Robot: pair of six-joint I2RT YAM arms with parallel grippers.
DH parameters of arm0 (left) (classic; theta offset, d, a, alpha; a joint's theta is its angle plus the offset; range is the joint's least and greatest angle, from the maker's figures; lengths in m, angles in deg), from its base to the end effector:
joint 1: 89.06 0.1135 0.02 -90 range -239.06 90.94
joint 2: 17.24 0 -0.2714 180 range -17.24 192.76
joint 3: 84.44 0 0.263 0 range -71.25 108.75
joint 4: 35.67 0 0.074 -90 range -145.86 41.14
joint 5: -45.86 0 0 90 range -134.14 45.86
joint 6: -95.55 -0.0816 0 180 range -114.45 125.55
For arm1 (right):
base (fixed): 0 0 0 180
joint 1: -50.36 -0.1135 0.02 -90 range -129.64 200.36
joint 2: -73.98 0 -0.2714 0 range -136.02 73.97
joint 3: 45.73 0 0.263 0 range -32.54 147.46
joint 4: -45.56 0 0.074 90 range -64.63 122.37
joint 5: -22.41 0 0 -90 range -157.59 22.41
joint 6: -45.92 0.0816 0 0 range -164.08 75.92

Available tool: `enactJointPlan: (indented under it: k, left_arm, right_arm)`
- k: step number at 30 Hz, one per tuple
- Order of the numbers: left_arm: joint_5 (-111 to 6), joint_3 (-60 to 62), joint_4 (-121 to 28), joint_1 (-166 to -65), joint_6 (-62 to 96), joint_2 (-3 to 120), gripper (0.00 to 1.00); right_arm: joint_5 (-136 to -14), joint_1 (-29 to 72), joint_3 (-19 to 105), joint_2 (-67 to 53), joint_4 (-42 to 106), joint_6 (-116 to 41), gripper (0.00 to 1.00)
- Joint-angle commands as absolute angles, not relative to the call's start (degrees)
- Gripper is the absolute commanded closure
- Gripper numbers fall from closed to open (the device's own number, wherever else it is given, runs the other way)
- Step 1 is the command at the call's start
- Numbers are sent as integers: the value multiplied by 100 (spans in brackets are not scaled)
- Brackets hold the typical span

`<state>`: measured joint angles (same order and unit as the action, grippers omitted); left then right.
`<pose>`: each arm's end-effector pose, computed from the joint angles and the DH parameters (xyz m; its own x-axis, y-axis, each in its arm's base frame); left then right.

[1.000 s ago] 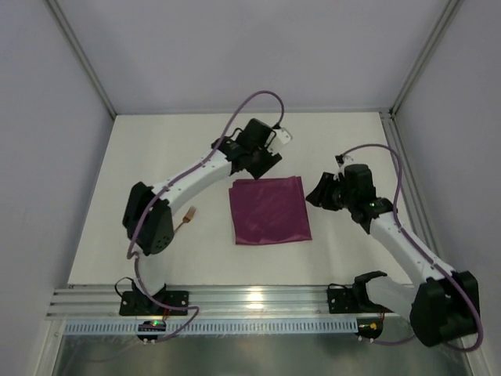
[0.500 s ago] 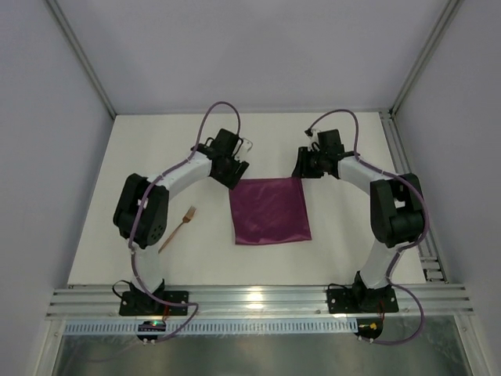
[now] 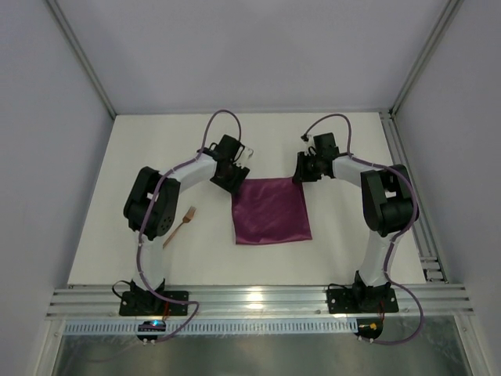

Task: Fold the napkin into a case and place the utensils inside
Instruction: Pick up the top corner of the square folded napkin from the center of the board.

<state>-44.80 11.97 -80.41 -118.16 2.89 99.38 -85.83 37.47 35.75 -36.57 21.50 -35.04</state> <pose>0.3965 -0.2218 0.1243 -0.7680 0.4806 -0.4234 0.5268 0.8500 0.0092 0.4194 0.1222 0.1186 -0.8322 -0.0374 -0.5532 -0.2675 0.9010 0.3416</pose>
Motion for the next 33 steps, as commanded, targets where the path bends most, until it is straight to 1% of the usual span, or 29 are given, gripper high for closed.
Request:
enactJointPlan:
  k: [1,2,3,4,7,16,19,23,27,33]
  left_arm:
    - [-4651,1303,-7760,-11789,423,10045,42]
    - [-4634,1303,-7743,-11789,423,10054,42]
    - [-4642,1303,-7743,-11789,423,10062,43]
    - [-4642,1303,-7725,-11789,414,10054,44]
    - [-4642,1303,-7708,-11789,414,10019,45]
    - [-4625,1312,-7699,-11789,361,9580,43]
    - [-4590,1303,-7690,-11789,353,9465,43]
    - [-4616,1286,-7690,-11789,353,9403,42]
    - [-4625,1277,-7681,-11789,353,9403,42]
    - [-4677,1347,-7655,-11789,396,9526,43]
  right_arm:
    - [-8657,3744,3716,-3659,2376,-3529,77]
    - [-8640,3752,3707,-3650,2393,-3529,80]
    - [-8640,3753,3689,-3642,2420,-3529,87]
    - [-8631,3744,3681,-3642,2420,-3529,90]
    - [-8578,3744,3628,-3536,2420,-3520,97]
    - [-8464,3752,3109,-2579,2552,-3406,97]
    - [-8473,3761,3039,-2456,2508,-3371,97]
    - [-8403,3761,2942,-2368,2482,-3283,97]
    - [-8315,4006,2610,-2341,2674,-3029,97]
    - [-8394,4131,2644,-2718,2815,-2958,97]
